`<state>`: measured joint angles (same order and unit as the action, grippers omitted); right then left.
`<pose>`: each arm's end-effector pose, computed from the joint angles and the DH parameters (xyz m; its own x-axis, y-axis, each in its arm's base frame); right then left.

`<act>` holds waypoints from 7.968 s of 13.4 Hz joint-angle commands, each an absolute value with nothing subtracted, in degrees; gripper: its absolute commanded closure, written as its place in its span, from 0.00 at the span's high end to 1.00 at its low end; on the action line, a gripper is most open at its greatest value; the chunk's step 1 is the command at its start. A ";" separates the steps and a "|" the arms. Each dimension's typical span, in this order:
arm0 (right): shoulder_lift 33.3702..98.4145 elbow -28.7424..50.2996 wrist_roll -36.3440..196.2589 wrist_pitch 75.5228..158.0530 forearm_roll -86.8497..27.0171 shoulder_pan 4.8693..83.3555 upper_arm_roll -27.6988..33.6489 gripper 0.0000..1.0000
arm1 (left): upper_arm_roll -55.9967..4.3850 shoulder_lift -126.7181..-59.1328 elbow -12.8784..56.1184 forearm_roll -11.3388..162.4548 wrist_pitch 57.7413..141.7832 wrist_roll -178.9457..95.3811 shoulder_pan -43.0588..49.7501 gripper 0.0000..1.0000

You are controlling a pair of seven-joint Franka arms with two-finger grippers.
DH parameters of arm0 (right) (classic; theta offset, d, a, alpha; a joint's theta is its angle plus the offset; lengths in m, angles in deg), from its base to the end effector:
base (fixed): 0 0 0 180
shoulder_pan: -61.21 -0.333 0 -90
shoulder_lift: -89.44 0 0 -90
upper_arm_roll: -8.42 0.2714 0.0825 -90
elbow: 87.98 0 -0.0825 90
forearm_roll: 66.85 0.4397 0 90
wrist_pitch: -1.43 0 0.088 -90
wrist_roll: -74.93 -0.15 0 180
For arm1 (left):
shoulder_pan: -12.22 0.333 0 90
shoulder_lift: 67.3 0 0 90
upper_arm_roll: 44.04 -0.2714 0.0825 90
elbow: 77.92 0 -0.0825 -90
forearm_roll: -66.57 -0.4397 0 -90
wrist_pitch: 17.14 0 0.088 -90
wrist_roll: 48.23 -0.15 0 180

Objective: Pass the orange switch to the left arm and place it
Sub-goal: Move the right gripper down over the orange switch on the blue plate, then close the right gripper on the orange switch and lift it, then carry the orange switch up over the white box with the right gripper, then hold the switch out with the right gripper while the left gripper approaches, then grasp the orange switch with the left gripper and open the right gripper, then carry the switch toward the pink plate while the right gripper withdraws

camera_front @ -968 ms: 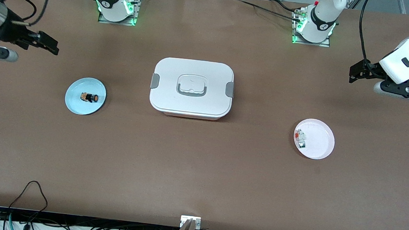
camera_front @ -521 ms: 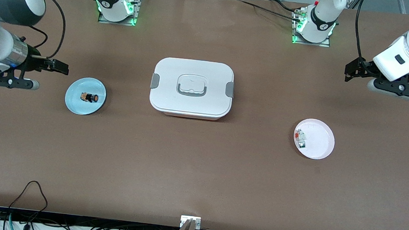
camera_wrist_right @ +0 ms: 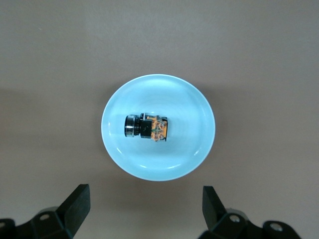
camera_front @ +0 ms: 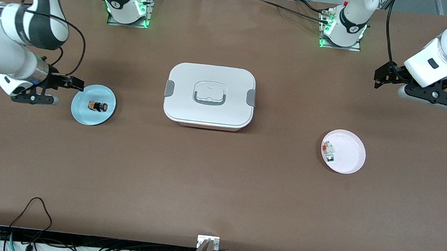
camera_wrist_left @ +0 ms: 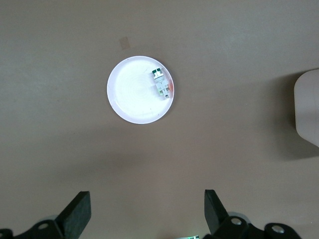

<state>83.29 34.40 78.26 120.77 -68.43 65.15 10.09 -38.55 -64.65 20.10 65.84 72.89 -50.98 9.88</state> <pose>0.5689 -0.0247 0.2226 0.9865 0.0328 -0.1606 0.0348 -0.9994 0.0091 0.5837 -0.0790 0.4913 0.9787 -0.1825 -0.0940 -0.1845 -0.9828 -0.0126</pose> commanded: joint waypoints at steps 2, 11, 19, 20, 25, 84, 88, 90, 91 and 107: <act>79.00 37.17 79.06 127.36 -69.05 65.52 10.62 1.00 | -38.15 -65.02 18.85 66.04 72.42 -50.69 9.85 1.00; 68.62 38.85 79.14 140.99 -69.14 64.73 10.71 1.00 | -38.24 -65.19 18.32 66.13 72.25 -50.87 9.85 1.00; 66.42 38.85 80.37 142.23 -69.14 64.81 10.71 0.55 | -36.22 -65.19 18.15 66.04 71.81 -50.69 10.20 1.00; 66.42 38.67 81.42 141.45 -69.14 64.90 10.71 0.30 | -36.22 -65.19 18.15 66.04 71.90 -50.78 10.20 1.00; 68.17 35.17 87.14 136.63 -68.78 64.81 10.88 0.06 | -36.22 -65.19 18.15 66.04 71.81 -50.78 10.46 1.00; 67.56 -1.76 95.93 165.00 -27.48 10.32 14.75 0.03 | -26.73 -79.96 33.53 152.00 60.22 -60.10 22.50 0.41; 67.39 -2.37 95.93 165.00 -27.48 10.32 14.75 0.03 | -26.90 -79.96 32.31 152.00 59.94 -59.23 22.77 0.24; 67.21 -2.55 95.93 165.00 -27.48 10.32 14.75 0.03 | -26.90 -80.05 31.86 152.00 59.94 -59.04 22.77 0.24; 67.12 -2.55 95.93 165.00 -27.48 10.32 14.75 0.03 | -26.90 -80.05 31.86 152.00 59.94 -59.04 22.77 0.24; 68.79 -2.11 94.79 154.57 -27.21 15.84 14.49 1.00 | -27.61 -87.07 13.68 125.31 59.59 -64.03 25.58 0.24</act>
<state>67.85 -1.57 95.15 160.67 -28.15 12.94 14.18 -27.95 -82.90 19.79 131.12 60.90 -60.85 25.56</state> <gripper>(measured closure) 0.000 0.577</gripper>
